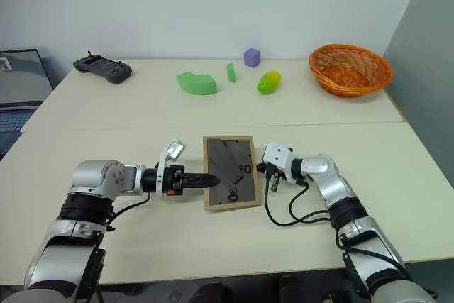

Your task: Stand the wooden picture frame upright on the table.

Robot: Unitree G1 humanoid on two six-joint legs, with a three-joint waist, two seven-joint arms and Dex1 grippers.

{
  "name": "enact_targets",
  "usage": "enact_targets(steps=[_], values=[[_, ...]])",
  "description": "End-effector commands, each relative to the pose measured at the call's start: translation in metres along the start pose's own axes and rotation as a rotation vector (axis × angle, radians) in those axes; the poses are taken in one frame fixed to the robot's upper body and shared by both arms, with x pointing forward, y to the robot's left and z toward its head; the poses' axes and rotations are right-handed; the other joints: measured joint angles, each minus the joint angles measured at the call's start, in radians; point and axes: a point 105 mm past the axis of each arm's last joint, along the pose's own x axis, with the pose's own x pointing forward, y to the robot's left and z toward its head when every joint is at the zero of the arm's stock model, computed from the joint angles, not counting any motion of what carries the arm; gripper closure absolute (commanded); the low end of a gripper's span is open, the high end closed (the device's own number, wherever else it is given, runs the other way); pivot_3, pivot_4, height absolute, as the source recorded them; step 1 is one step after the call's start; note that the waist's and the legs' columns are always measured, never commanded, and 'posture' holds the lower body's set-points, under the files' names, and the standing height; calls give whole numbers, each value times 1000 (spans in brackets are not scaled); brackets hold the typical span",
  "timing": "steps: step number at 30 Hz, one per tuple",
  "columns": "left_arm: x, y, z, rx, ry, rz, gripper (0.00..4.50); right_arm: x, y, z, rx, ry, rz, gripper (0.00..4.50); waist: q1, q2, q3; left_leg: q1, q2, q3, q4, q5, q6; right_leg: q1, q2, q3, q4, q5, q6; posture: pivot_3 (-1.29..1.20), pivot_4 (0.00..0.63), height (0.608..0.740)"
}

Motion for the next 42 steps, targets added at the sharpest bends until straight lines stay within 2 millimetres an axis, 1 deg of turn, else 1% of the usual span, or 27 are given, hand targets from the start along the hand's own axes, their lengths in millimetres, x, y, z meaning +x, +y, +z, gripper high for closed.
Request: enact_targets(steps=[1,4,6,9,10,12,15,18,19,20,21,23,24,26,27,32,35,39,42], values=[[4,-2,4,54,-12,15,3188,-4,-5,10,-6,-34,-13,4500,0,0,0,0,0,0,0,0,0,0,0,0,0,0,0,0,150,740],[0,-5,7,64,-22,21,3188,-11,-7,10,-9,-36,-17,4500,0,0,0,0,0,0,0,0,0,0,0,0,0,0,0,0,150,740],[-10,-12,12,61,-38,8,3188,-27,-11,12,-27,-47,-16,4500,0,0,0,0,0,0,0,0,0,0,0,0,0,0,0,0,150,740],[-21,-21,13,59,-43,-9,3188,-52,-12,18,-21,-62,28,3967,-2,0,0,0,0,0,0,0,0,0,0,0,0,0,0,0,150,740],[-24,-24,12,59,-40,-18,3188,-60,-13,21,-16,-66,40,3684,-2,0,0,0,0,0,0,0,0,-1,0,0,0,0,0,0,150,740],[-28,-27,9,64,-32,-19,3188,-73,-15,29,3,-78,67,3302,-3,0,0,0,0,0,-1,0,0,-1,0,0,0,0,0,0,150,740],[-32,-28,6,70,-33,-13,3188,-81,-15,47,46,-119,113,2514,-3,0,0,0,1,-1,-1,0,1,-1,1,0,-1,0,0,0,150,740],[-34,-28,7,74,-43,-7,3188,-77,-13,80,147,-225,169,1900,-3,0,0,0,1,-1,-1,-2,3,-1,1,0,0,0,0,0,150,740],[-34,-28,8,73,-50,-8,3188,-74,-11,91,174,-257,183,1755,-3,0,0,0,1,-1,-1,-2,3,-1,1,0,0,0,0,0,150,740],[-34,-28,9,71,-56,-10,3188,-71,-10,98,190,-272,191,1522,-3,0,0,0,1,-1,-1,-2,3,-1,1,0,0,0,0,0,150,740],[-34,-28,9,73,-58,-11,3188,-67,-6,104,203,-281,210,1346,-2,0,0,0,1,-2,0,-1,3,-1,1,0,0,0,0,0,150,740],[-33,-29,10,80,-56,-10,3188,-58,1,114,221,-304,232,817,0,0,0,-1,1,-2,-1,-1,3,-1,1,0,0,0,0,0,150,740],[-32,-30,10,83,-55,-11,3188,-54,5,119,233,-319,251,626,0,0,0,-1,1,-2,-1,-1,3,-1,1,0,-1,0,0,0,150,740],[-31,-30,12,92,-58,-6,3188,-46,12,125,236,-334,271,161,3,0,0,-1,0,-2,0,-1,2,-1,0,0,-1,0,0,0,150,740],[-31,-30,12,94,-61,-6,3188,-42,14,126,235,-333,273,59,4,0,0,-1,0,-2,0,-1,2,-1,0,0,-1,0,0,0,150,740],[-31,-34,15,98,-65,-16,3188,-19,19,118,209,-292,240,59,3,0,0,-1,0,-2,0,-1,2,-1,0,0,-1,0,0,0,150,740],[-30,-35,15,99,-64,-17,3188,-12,24,119,210,-299,254,59,1,0,0,-1,0,-2,0,-1,2,-2,0,0,0,0,0,0,150,740],[-29,-35,15,97,-64,-19,3188,-9,36,125,218,-323,299,59,0,0,0,-1,0,-2,0,0,0,-2,0,0,0,0,0,0,150,740],[-29,-35,14,97,-62,-16,3188,-16,42,127,229,-340,337,59,1,0,0,-1,0,-2,-1,0,1,-2,0,0,0,0,0,0,150,740]])
